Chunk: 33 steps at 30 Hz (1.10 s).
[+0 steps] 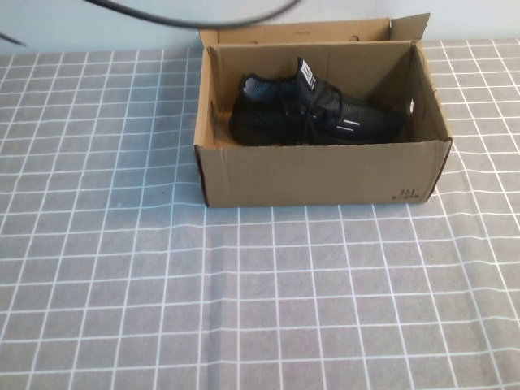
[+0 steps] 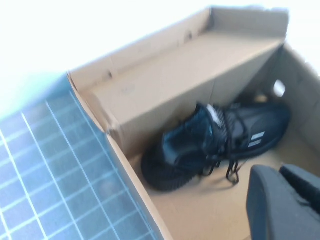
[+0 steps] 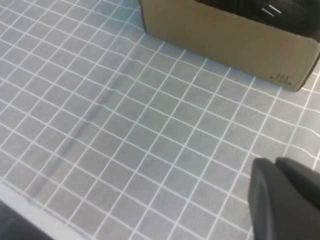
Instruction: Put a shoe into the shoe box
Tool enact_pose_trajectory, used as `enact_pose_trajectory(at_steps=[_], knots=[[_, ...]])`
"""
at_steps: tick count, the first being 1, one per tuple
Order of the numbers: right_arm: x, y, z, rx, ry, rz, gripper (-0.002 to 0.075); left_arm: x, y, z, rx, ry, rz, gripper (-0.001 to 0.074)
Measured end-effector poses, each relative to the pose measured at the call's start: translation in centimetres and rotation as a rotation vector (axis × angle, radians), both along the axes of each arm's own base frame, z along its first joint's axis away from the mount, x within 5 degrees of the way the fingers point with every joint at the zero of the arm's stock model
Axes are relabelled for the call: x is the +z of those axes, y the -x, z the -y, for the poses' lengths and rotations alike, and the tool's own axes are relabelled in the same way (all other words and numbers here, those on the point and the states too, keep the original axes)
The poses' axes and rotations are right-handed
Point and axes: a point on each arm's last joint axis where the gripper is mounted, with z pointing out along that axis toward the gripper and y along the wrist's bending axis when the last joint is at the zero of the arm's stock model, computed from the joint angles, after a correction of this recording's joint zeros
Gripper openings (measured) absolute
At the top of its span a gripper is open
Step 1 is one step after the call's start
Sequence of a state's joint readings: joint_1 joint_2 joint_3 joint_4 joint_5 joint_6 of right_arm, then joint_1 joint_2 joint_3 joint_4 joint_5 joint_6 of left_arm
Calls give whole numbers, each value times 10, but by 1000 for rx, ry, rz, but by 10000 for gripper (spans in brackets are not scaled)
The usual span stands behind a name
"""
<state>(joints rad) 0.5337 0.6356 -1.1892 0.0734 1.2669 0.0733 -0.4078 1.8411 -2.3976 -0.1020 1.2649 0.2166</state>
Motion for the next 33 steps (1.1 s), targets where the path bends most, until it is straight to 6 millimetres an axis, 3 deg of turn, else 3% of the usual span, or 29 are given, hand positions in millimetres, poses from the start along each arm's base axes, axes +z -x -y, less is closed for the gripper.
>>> enact_pose_trajectory(at_steps=[6, 9, 14, 18, 22, 25, 29, 33], knots=[[-27, 56, 31, 13, -78, 107, -15, 37, 40, -17, 7, 48, 83, 1], [-40, 75, 41, 22, -110, 140, -15, 48, 62, -27, 10, 61, 100, 1], [-55, 91, 48, 39, -144, 166, -16, 44, 92, -40, 13, 54, 76, 2], [-61, 91, 47, 49, -148, 168, -16, 36, 125, -54, 17, 74, 110, 1], [-65, 81, 41, 47, -176, 209, -16, 20, 171, -74, 23, 112, 177, 1], [-67, 72, 36, 42, -222, 248, -16, -3, 204, -89, 30, 143, 232, 1], [-74, 59, 26, 45, -281, 294, -16, -47, 241, -106, 45, 186, 310, 1], [-83, 48, 18, 51, -341, 318, -16, -100, 260, -116, 59, 213, 357, 3]])
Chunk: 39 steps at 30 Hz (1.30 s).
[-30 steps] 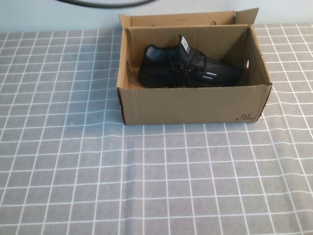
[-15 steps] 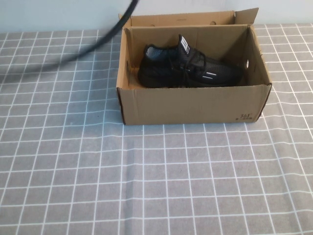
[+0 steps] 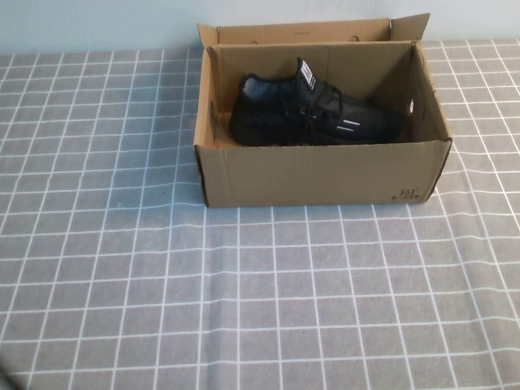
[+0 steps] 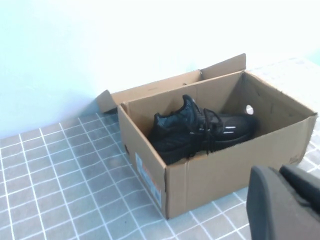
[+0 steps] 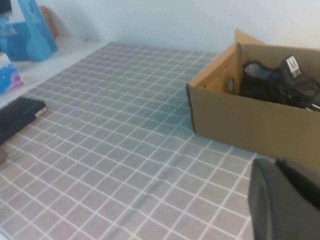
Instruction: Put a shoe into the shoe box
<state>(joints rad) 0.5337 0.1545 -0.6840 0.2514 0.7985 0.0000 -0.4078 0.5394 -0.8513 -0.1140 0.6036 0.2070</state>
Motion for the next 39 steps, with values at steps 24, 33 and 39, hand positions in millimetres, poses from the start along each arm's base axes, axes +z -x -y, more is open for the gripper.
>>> enact_pose_trajectory(at_steps=[24, 33, 39], knots=[[-90, -55, -16, -166, -137, 78, -16, -211, 9, -11, 69, 16, 27, 1], [-138, -62, -18, -206, -183, -60, -16, -211, 9, -11, 69, 15, 25, 1], [-138, -65, -15, -249, -279, -39, -16, -213, 10, -11, 67, 8, 9, 1]])
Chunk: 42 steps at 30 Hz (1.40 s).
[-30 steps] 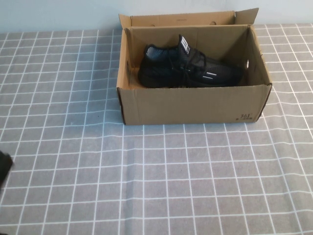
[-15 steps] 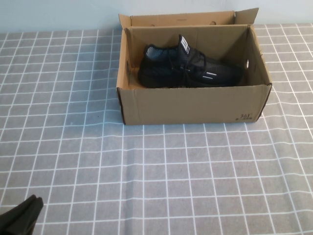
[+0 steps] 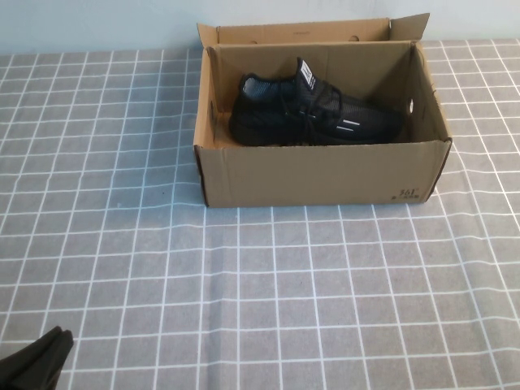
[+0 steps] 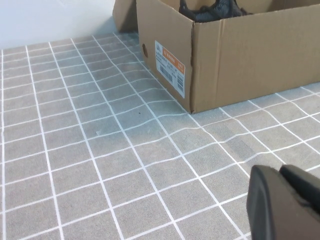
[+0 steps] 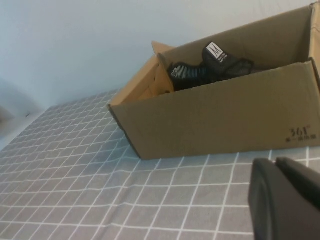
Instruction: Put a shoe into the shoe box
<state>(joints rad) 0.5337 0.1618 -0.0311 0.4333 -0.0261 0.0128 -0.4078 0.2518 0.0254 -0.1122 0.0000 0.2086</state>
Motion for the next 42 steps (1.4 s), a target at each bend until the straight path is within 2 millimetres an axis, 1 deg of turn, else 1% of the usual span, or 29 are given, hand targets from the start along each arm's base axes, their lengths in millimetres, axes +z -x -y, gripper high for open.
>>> enact_pose_trajectory(at_steps=[7, 11, 13, 18, 22, 24, 29, 34, 37, 42], knots=[[-3, 0, 0, 4, 10, -10, -16, 0, 0, 0, 0, -2, 1, 1], [-3, 0, 0, 2, 172, 84, -16, 0, 0, 0, 0, -2, 1, 1], [-2, -1, 3, -39, 229, 115, -16, 0, 0, 0, 7, -2, 1, 1], [-5, -3, 18, -250, 308, 146, -16, 4, 5, -10, 111, 23, 68, 1], [-15, 3, 25, -360, 322, 144, -16, 11, 13, -18, 197, 53, 174, 1], [-16, 4, 26, -386, 328, 142, -16, 12, 14, -20, 236, 55, 191, 1], [-19, 4, 26, -377, 338, 111, -16, 12, 13, -27, 352, 44, 196, 1], [-19, 5, 26, -376, 340, 111, -16, 11, 13, -30, 411, 34, 189, 1], [-20, 5, 25, -373, 343, 107, -16, 5, 13, -30, 408, 29, 126, 1], [-23, 5, 24, -350, 364, 73, -16, -15, 17, -27, 385, -11, -97, 1]])
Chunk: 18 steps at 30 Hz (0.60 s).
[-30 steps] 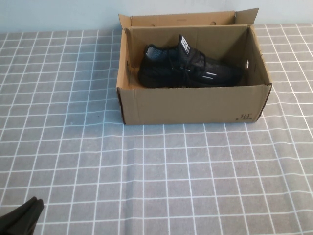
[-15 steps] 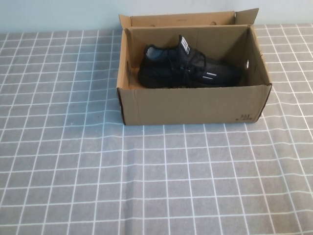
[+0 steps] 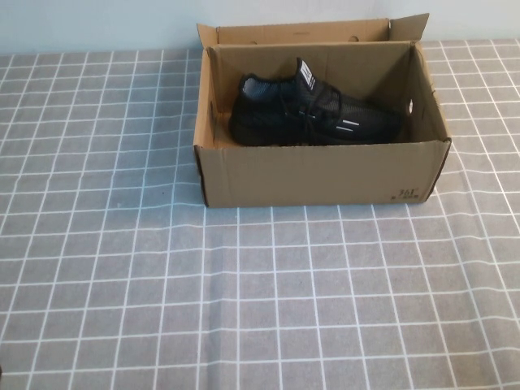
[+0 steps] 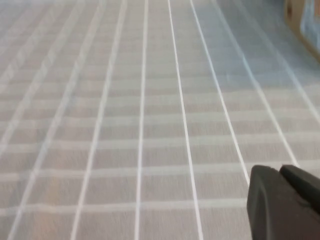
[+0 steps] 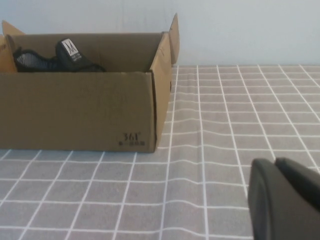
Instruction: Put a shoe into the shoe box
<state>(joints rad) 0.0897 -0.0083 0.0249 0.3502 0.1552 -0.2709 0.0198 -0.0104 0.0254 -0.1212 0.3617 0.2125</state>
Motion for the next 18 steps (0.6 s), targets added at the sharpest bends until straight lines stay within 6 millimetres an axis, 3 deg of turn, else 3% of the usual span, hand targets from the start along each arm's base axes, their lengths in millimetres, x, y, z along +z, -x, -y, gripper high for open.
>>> enact_pose_trajectory(at_steps=[10, 18], knots=[[-15, 2, 1, -16, -1, -170, -16, -3, 1, 0, -3, -3, -29, 1], [-17, 3, 1, -17, -17, -191, -16, -3, 1, 0, -3, -3, -29, 1]])
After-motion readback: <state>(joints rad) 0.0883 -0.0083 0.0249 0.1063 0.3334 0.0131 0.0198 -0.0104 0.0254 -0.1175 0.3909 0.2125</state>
